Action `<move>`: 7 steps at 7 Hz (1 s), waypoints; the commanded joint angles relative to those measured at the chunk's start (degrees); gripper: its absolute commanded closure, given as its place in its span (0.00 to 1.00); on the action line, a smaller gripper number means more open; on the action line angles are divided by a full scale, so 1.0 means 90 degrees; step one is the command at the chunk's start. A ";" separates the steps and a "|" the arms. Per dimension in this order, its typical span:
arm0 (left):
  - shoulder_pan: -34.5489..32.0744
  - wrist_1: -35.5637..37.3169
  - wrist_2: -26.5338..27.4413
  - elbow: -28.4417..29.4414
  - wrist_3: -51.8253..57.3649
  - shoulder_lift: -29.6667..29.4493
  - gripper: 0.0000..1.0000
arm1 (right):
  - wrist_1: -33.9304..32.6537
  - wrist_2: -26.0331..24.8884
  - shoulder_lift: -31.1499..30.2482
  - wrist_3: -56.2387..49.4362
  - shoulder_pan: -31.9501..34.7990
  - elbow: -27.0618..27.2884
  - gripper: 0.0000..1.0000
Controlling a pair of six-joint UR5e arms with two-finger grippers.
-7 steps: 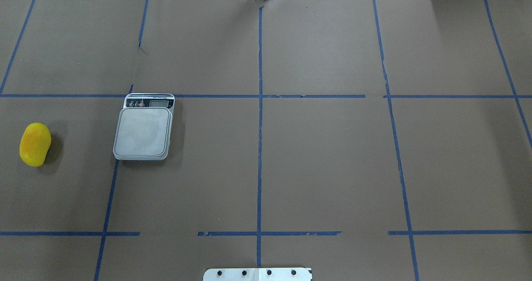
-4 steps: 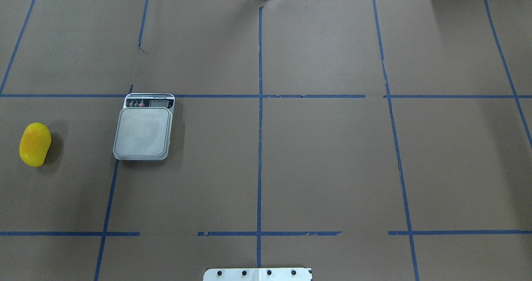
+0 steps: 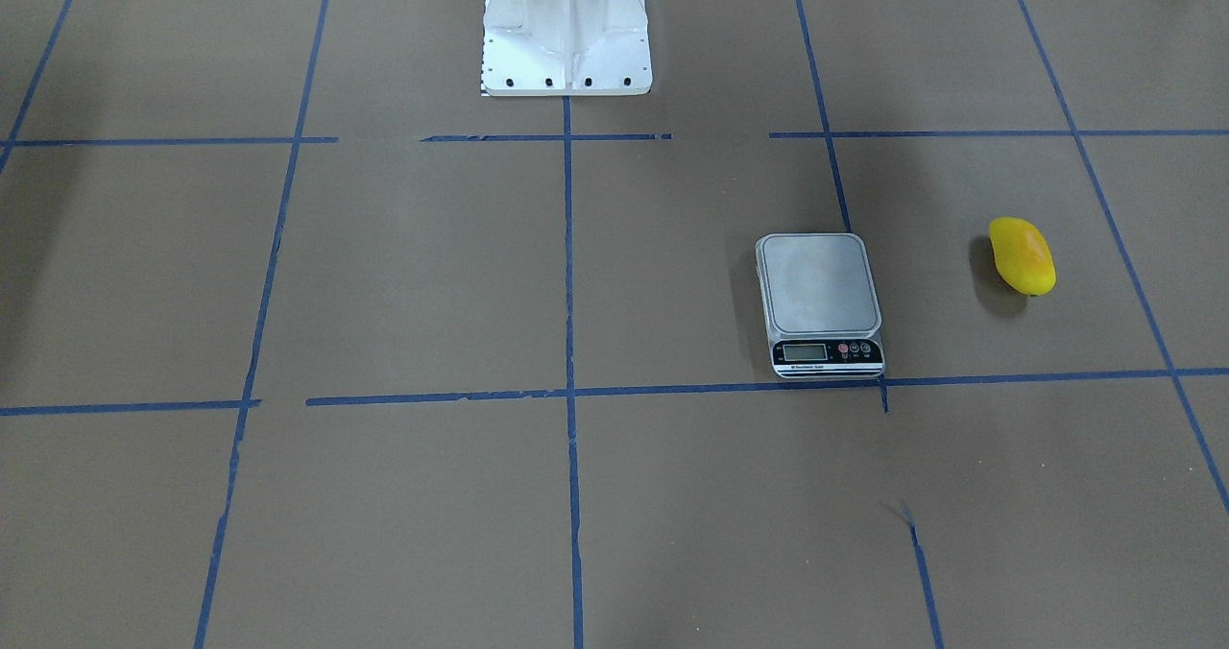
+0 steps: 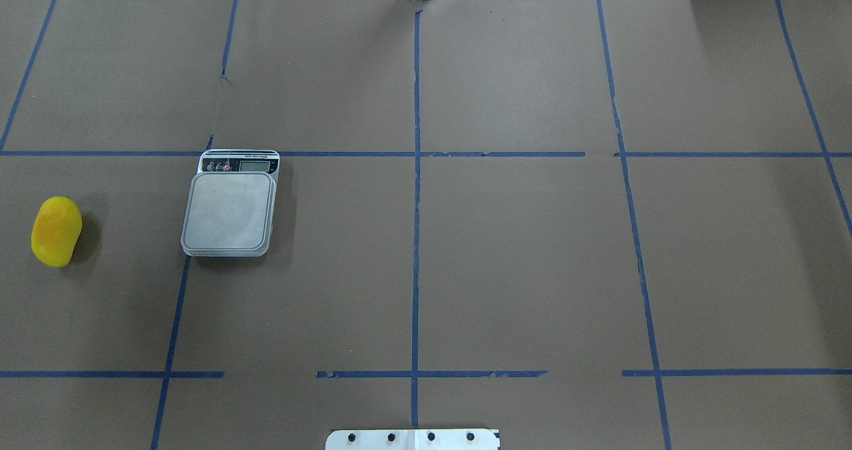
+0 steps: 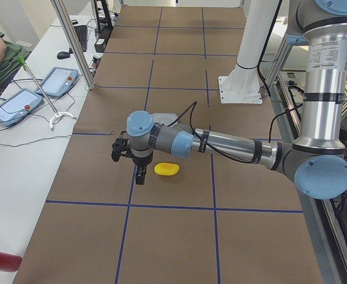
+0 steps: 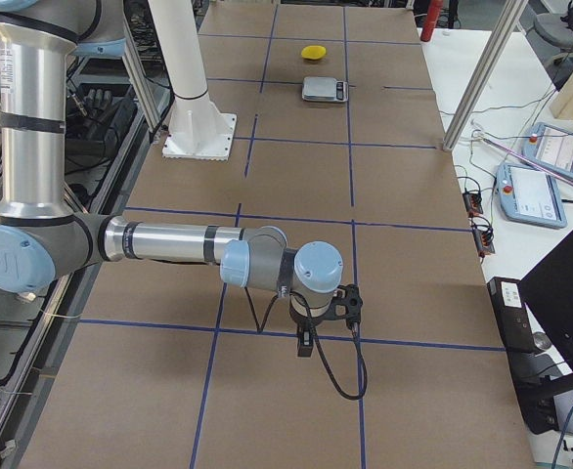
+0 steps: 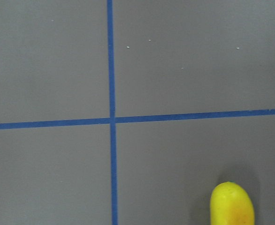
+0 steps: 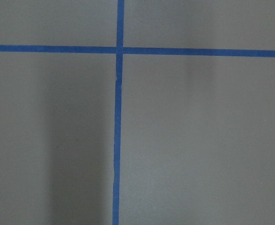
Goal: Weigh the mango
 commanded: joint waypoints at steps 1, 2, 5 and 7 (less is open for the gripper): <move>0.0945 -0.1143 0.0126 0.0187 -0.1196 0.0106 0.00 | 0.0007 0.0000 0.0000 -0.0003 0.0000 0.0000 0.00; 0.1335 -0.1574 0.0465 0.0285 -0.1693 0.0165 0.00 | -0.0003 0.0000 0.0000 -0.0003 0.0000 0.0000 0.00; 0.1992 -0.2252 0.0809 0.0705 -0.2166 0.0263 0.00 | 0.0007 0.0000 -0.0010 -0.0003 0.0000 0.0000 0.00; 0.2178 -0.2262 0.0810 0.0842 -0.2147 0.0273 0.00 | 0.0007 0.0000 0.0000 -0.0003 0.0000 0.0000 0.00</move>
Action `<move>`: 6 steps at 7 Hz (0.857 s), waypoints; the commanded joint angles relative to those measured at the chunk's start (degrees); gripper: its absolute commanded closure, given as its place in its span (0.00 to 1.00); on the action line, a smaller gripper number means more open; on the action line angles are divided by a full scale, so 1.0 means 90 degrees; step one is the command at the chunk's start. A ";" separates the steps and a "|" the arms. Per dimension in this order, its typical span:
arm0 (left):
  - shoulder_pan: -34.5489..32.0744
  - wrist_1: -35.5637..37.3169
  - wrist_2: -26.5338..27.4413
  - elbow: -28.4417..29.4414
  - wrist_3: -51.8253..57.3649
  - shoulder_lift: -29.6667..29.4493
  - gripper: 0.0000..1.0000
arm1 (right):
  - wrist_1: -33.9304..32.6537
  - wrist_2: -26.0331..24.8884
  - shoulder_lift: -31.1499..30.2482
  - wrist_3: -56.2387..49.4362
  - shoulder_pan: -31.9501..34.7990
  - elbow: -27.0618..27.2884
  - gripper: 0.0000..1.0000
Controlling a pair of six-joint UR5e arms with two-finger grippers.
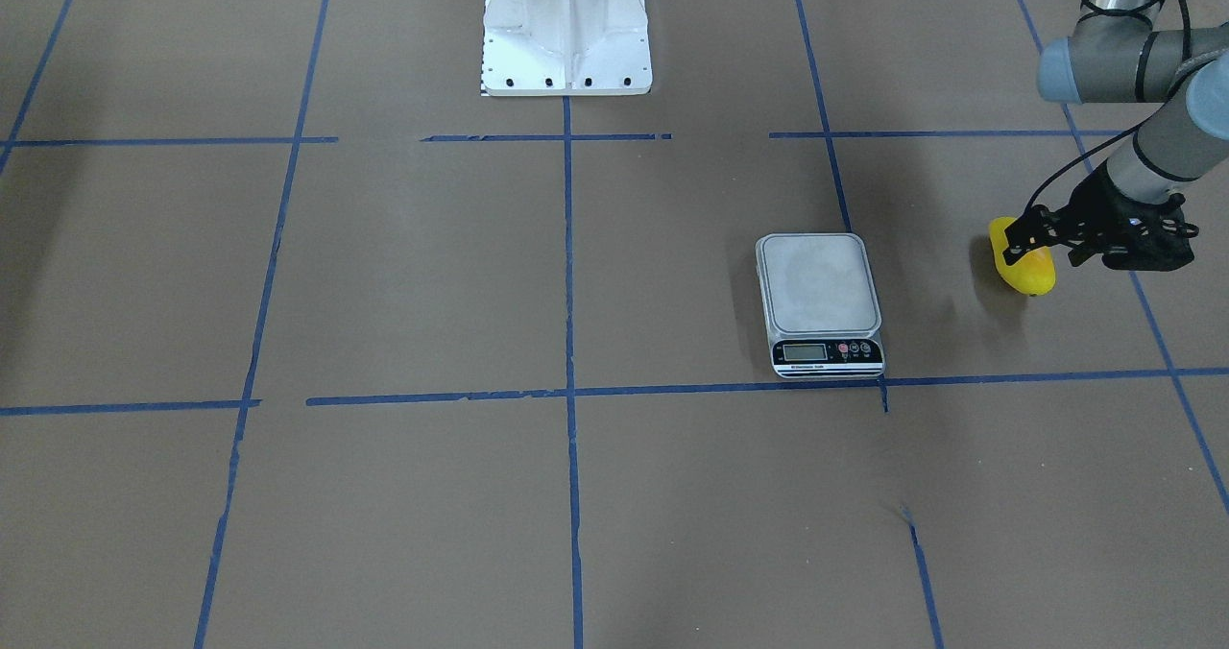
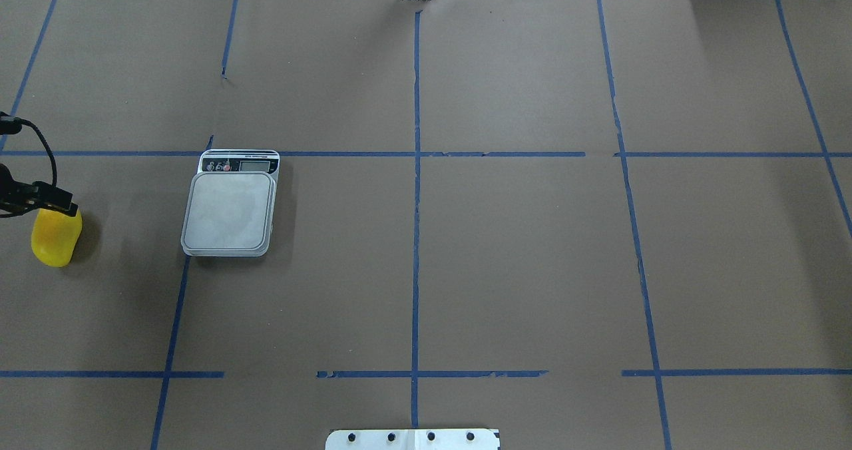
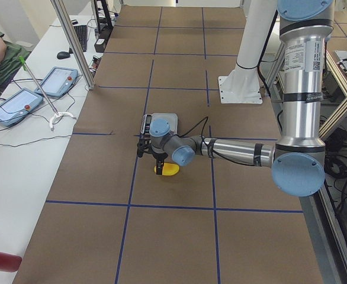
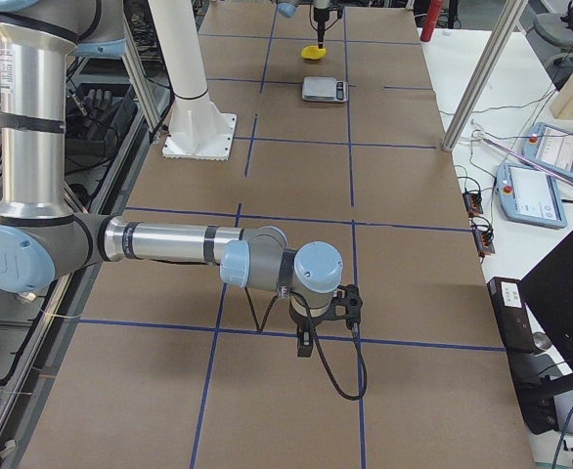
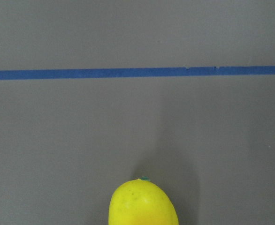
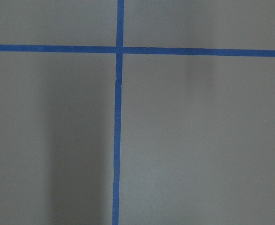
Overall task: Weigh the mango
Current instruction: 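Lower the left gripper onto the yellow mango and close it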
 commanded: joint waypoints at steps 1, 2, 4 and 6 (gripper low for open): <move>0.0182 -0.0031 -0.0005 0.0205 0.0032 0.0006 0.00 | -0.0008 0.0000 0.0007 0.0000 0.0000 0.0000 0.00; 0.0231 -0.0002 -0.0025 0.0225 0.0042 0.0006 0.00 | -0.0009 0.0000 0.0007 0.0000 0.0000 0.0000 0.00; 0.0241 0.0008 -0.0054 0.0265 0.0042 0.0006 0.02 | -0.0009 0.0000 0.0007 0.0000 0.0000 0.0000 0.00; 0.0222 0.0008 -0.0258 0.0148 0.0042 0.0103 0.96 | -0.0009 0.0000 0.0007 0.0010 0.0000 0.0000 0.00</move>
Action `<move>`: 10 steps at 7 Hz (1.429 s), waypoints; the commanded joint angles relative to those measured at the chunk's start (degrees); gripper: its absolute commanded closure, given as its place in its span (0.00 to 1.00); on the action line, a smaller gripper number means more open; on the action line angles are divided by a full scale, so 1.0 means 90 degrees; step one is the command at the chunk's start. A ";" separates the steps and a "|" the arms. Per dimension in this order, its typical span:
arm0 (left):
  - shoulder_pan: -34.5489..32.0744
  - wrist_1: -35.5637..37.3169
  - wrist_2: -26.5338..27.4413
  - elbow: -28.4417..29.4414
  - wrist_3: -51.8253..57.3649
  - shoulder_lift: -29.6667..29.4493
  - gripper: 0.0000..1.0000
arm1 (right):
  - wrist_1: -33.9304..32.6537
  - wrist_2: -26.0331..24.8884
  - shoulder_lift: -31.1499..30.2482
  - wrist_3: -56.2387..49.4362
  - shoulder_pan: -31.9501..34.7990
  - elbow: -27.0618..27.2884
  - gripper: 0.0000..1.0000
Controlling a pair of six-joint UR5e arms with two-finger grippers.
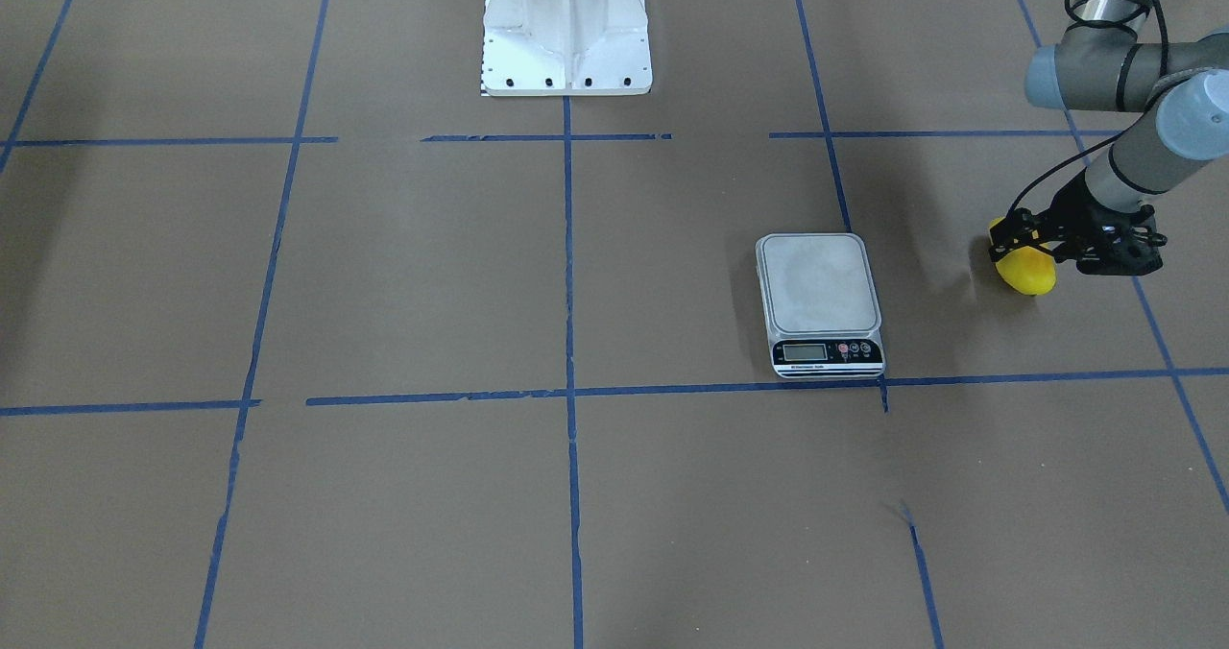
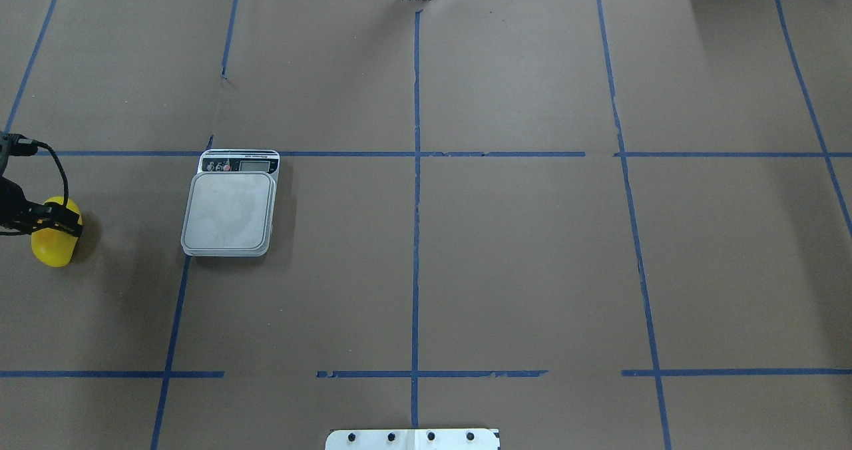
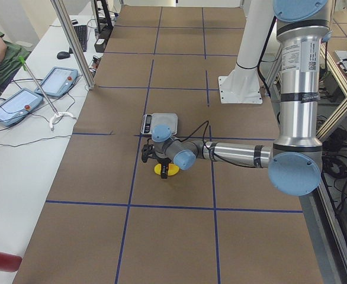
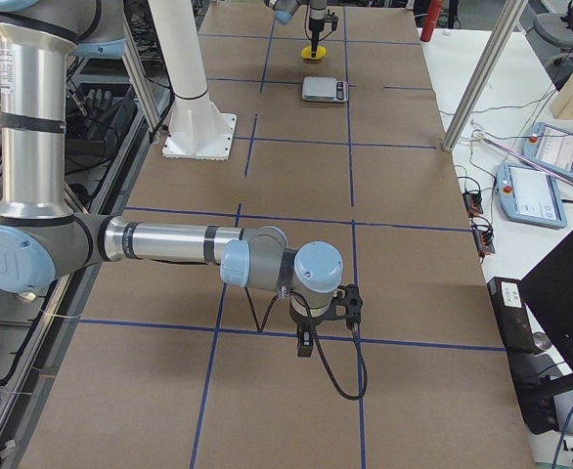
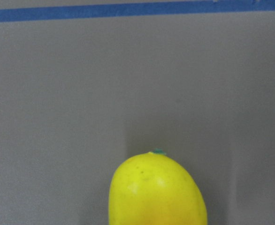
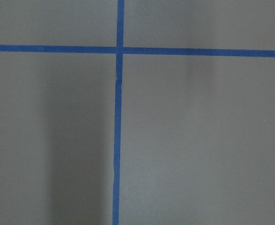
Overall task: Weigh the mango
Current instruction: 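Lower the left gripper onto the yellow mango and close it, then lift the mango with the left gripper and carry it over the scale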
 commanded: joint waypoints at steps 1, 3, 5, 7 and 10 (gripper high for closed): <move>-0.0091 0.0116 -0.0482 -0.0491 0.0010 0.0312 1.00 | 0.0010 0.0000 0.0000 -0.0002 0.0000 0.0000 0.00; -0.0295 0.0137 -0.1128 -0.1021 0.0039 0.0500 1.00 | 0.0000 0.0000 -0.0010 -0.0002 0.0000 0.0000 0.00; -0.0647 0.0940 -0.1130 -0.1517 0.0030 0.0190 1.00 | 0.0000 0.0000 0.0000 -0.0002 0.0000 0.0000 0.00; -0.0727 0.2843 -0.1033 -0.1794 -0.0048 -0.1251 1.00 | 0.0000 0.0000 0.0000 -0.0002 0.0000 0.0000 0.00; 0.0059 0.3125 -0.0574 -0.1327 -0.1159 -0.2409 1.00 | 0.0000 0.0000 0.0000 -0.0002 0.0000 0.0000 0.00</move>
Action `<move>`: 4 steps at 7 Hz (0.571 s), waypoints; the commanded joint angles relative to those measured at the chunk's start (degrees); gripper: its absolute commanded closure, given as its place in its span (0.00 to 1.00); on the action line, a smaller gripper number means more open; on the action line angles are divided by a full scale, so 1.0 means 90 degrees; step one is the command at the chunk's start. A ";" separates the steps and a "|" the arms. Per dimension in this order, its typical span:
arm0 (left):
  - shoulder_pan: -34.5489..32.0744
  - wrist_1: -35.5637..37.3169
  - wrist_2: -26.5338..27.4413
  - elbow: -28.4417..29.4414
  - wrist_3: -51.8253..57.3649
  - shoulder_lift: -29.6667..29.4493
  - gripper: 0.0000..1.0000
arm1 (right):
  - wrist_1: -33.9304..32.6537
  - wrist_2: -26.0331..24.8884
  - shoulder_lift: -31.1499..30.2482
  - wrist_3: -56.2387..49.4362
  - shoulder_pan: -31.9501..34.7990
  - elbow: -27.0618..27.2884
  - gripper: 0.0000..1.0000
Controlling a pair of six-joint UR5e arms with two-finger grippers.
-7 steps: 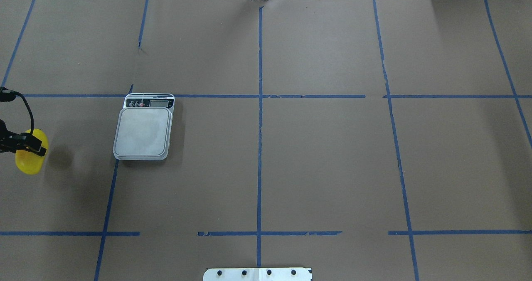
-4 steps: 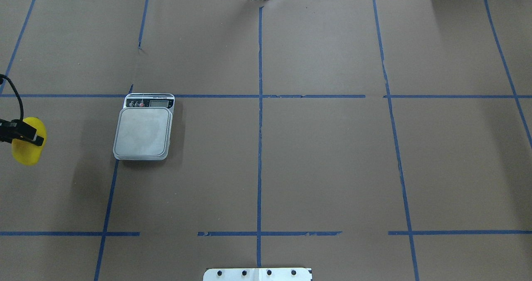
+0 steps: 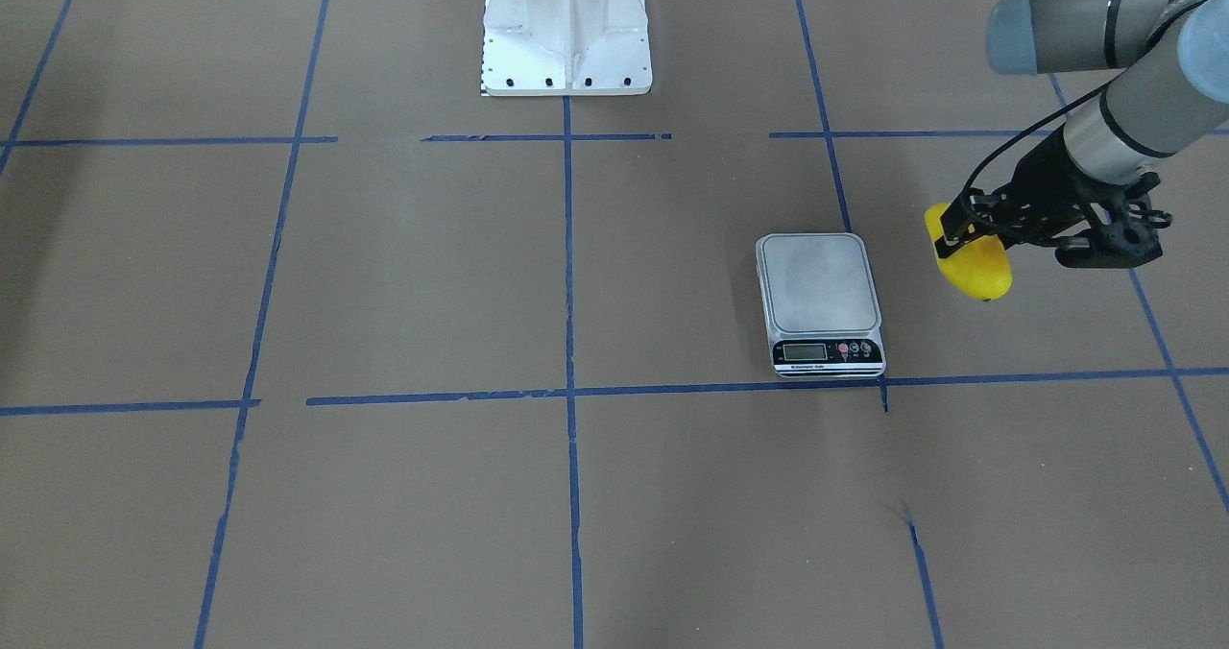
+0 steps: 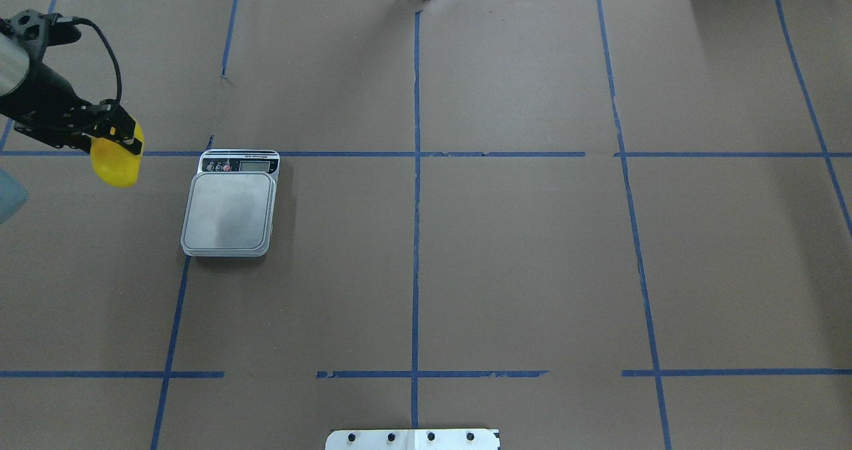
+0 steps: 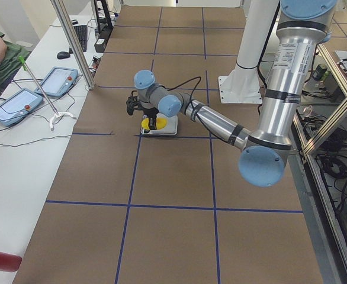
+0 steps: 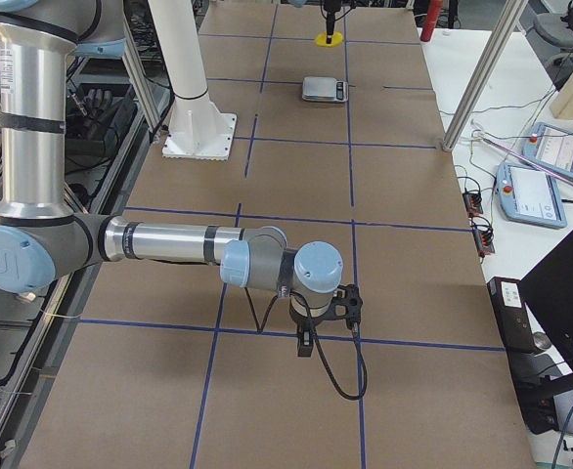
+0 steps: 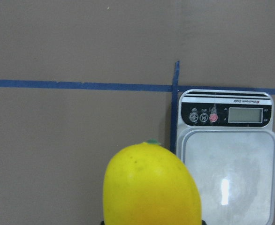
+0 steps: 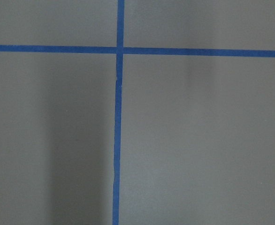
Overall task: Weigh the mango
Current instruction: 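Lift the mango with the left gripper and carry it over the scale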
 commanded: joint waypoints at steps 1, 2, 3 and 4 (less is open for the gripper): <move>0.0720 0.0051 0.0396 0.0470 -0.0474 -0.0592 1.00 | -0.0003 0.0000 0.0000 0.0000 0.0000 0.0000 0.00; 0.0993 0.0041 0.0457 0.0734 -0.0474 -0.0759 1.00 | -0.0003 0.0000 0.0000 0.0000 0.0000 0.0000 0.00; 0.1160 -0.0191 0.0699 0.0872 -0.0590 -0.0780 1.00 | 0.0007 0.0000 0.0000 0.0000 0.0000 0.0000 0.00; 0.1297 -0.0580 0.0740 0.1076 -0.0804 -0.0751 1.00 | -0.0003 0.0000 0.0000 0.0000 0.0000 0.0000 0.00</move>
